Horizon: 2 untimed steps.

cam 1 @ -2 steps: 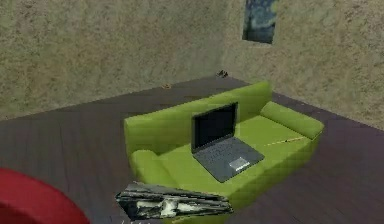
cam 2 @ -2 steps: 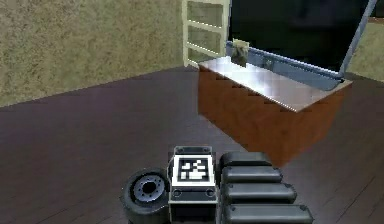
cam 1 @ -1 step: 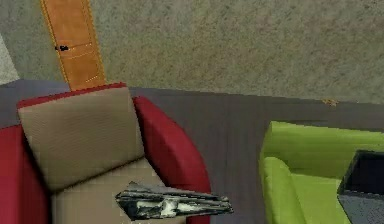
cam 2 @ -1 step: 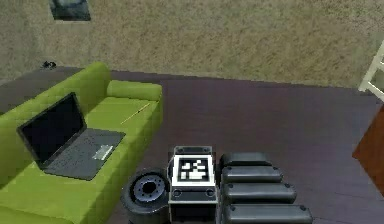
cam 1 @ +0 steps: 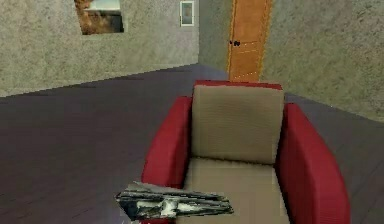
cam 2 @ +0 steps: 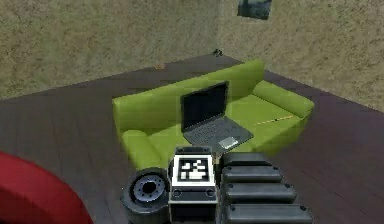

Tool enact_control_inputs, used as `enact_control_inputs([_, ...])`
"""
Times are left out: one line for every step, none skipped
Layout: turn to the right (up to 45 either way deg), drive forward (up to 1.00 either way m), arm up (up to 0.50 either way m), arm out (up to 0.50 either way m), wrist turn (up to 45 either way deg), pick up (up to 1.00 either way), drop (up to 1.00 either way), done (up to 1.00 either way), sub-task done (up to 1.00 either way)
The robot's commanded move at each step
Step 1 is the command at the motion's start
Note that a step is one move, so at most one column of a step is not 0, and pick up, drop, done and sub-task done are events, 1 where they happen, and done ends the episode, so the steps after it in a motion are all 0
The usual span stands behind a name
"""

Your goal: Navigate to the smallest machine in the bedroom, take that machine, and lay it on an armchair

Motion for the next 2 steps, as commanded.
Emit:
enact_control_inputs([-12.0, 0.00, 0.00, 0.00, 0.0, 0.00, 0.00, 0.00, 0.00])
enact_control_inputs([-3.0, 0.00, 0.00, 0.00, 0.0, 0.00, 0.00, 0.00, 0.00])
